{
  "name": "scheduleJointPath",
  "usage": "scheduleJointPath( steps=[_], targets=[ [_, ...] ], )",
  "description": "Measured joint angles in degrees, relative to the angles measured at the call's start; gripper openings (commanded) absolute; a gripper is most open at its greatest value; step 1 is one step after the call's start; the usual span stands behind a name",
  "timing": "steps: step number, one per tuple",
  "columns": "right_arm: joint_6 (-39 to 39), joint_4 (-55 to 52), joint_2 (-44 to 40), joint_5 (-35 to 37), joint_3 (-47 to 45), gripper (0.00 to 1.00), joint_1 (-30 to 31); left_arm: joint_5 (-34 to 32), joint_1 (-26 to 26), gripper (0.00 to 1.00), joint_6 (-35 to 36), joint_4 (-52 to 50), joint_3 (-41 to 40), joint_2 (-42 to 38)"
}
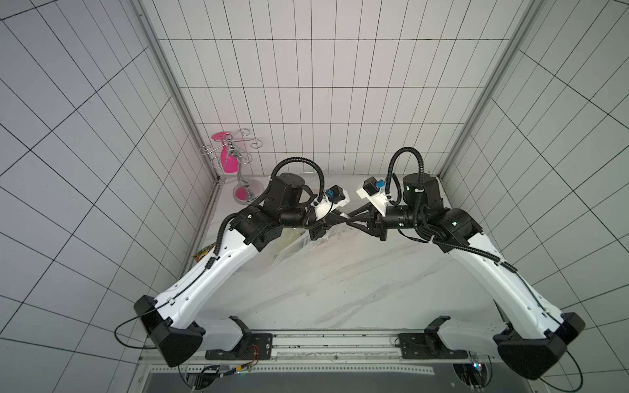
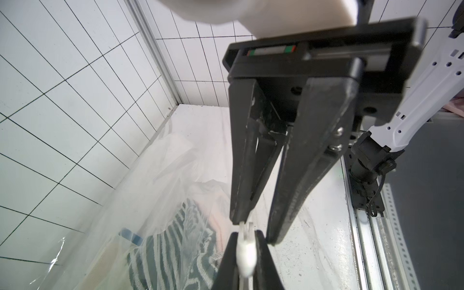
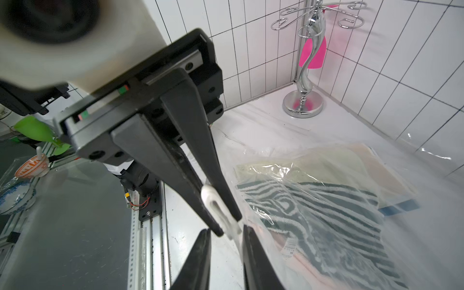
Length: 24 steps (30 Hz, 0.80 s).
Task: Place the folded towel into the vacuum bag
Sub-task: Close the vacuum bag at the center of the board.
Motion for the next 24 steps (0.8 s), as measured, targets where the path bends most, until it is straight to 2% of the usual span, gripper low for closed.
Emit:
scheduleJointPath(
  steps=[7, 10, 19, 21, 23, 24],
  targets=[
    [-5.0, -3.4, 2.0, 1.8, 0.0, 0.28, 0.0, 0.1, 0.0, 0.00, 0.5, -0.6, -0.1, 0.0],
    [-6.7, -4.9, 2.9, 3.1, 0.0, 0.24, 0.0, 0.5, 0.0, 0.00, 0.6, -0.9, -0.2, 0.0],
    [-6.7, -3.9, 3.3, 2.3, 0.0, 0.25, 0.4, 1.2, 0.0, 0.00, 0.9, -0.9, -1.1, -0.2],
    [-6.4, -3.7, 3.1, 1.9, 0.0, 0.16, 0.5, 1.3, 0.0, 0.00, 0.9, -0.9, -1.2, -0.2],
    [-6.2, -3.6, 3.0, 1.4, 0.0, 0.00, 0.5, 1.3, 0.0, 0.00, 1.0, -0.8, -1.2, -0.2],
    [-6.3, -3.5, 3.0, 1.4, 0.0, 0.00, 0.5, 1.2, 0.0, 0.00, 0.9, -0.8, -1.2, -0.2]
  ],
)
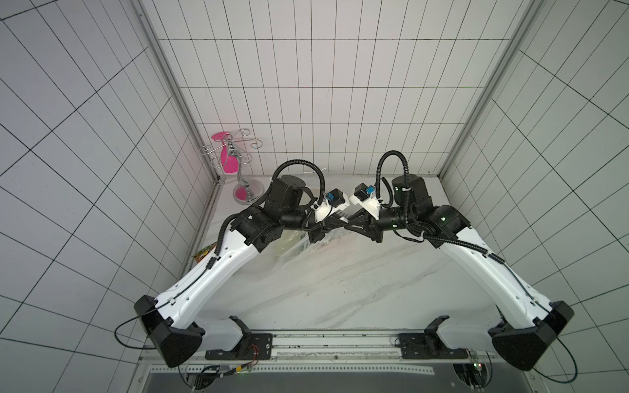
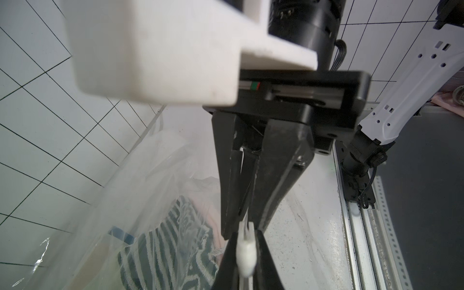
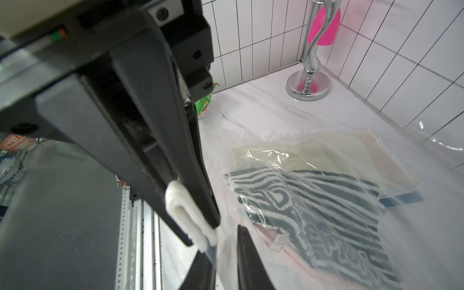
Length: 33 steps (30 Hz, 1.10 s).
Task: Place the folded towel into the vacuum bag
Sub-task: Close the vacuum bag at the center of the board.
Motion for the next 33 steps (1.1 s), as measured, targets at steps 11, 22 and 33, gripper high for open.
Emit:
scheduleJointPath(
  steps=[11, 22, 33],
  targets=[
    [0.1, -0.1, 0.0, 0.6, 0.0, 0.00, 0.2, 0.5, 0.0, 0.30, -1.4, 0.2, -0.6, -1.1],
    [1.2, -0.6, 0.0, 0.6, 0.0, 0.00, 0.2, 1.0, 0.1, 0.23, -2.0, 0.4, -0.6, -1.0],
    [2.3, -1.2, 0.0, 0.8, 0.0, 0.00, 0.2, 0.9, -0.2, 0.02, -1.4, 0.5, -0.1, 0.0]
  ],
)
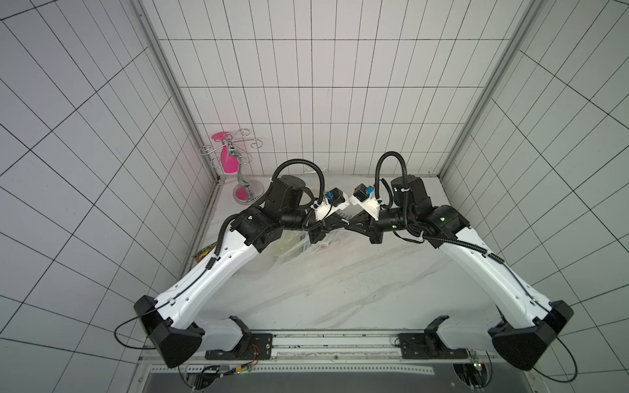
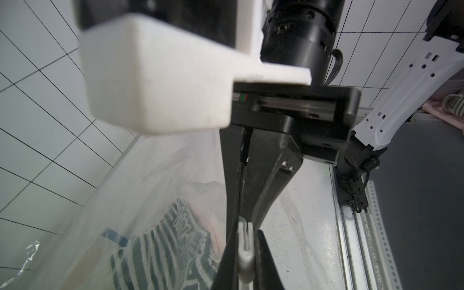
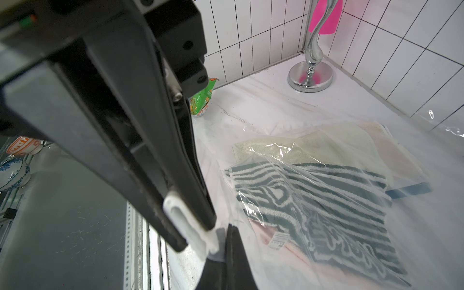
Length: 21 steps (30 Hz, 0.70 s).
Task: Place the folded towel into the vacuum bag
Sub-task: Close the vacuum bag at the center of the board.
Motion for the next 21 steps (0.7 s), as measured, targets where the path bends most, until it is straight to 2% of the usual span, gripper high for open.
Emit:
scheduleJointPath(
  steps=[5, 11, 21],
  targets=[
    [4.3, 2.5, -0.7, 0.8, -1.0, 0.00, 0.0, -0.2, 0.4, 0.00, 0.4, 1.3, -0.8, -0.6],
    [11.8, 12.3, -7.7, 0.5, -11.2, 0.00, 0.1, 2.6, 0.2, 0.00, 0.3, 3.9, -2.8, -0.9],
    [15.9, 18.0, -13.2, 0.6, -19.5, 0.00, 0.0, 4.5, -1.0, 0.00, 0.4, 8.5, -6.5, -0.2]
  ],
)
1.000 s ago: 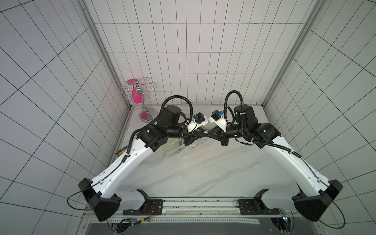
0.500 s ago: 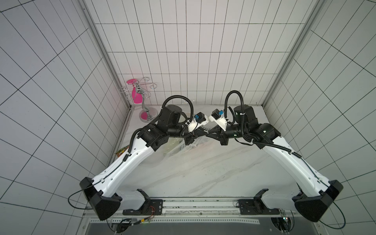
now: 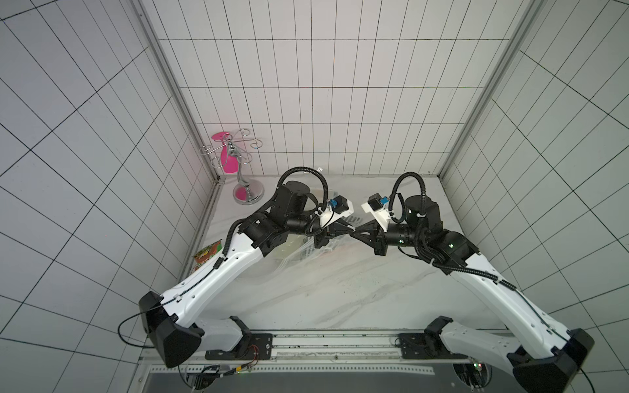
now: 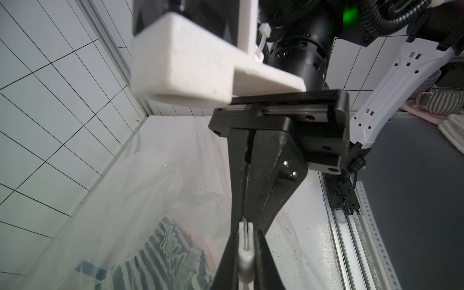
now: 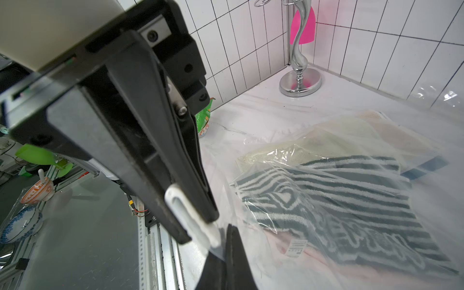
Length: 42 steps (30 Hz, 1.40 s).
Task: Place the folded towel into the vacuum bag
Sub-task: Close the vacuum bag at the center of the board.
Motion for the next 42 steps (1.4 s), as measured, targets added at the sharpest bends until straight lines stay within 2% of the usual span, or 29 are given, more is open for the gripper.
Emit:
scheduleJointPath(
  steps=[11, 21, 42],
  targets=[
    [2.5, 2.7, -4.0, 0.2, -4.3, 0.00, 0.0, 1.8, -0.3, 0.00, -0.6, 6.9, -4.6, -1.0],
    [4.0, 3.8, -5.8, -0.1, -5.4, 0.00, -1.2, 3.3, -0.6, 0.00, -0.4, 7.4, -5.0, -1.2],
    [5.9, 3.9, -7.0, -0.5, -6.4, 0.00, -2.3, -4.5, -3.6, 0.00, -1.3, 2.8, -2.6, -1.0]
  ],
)
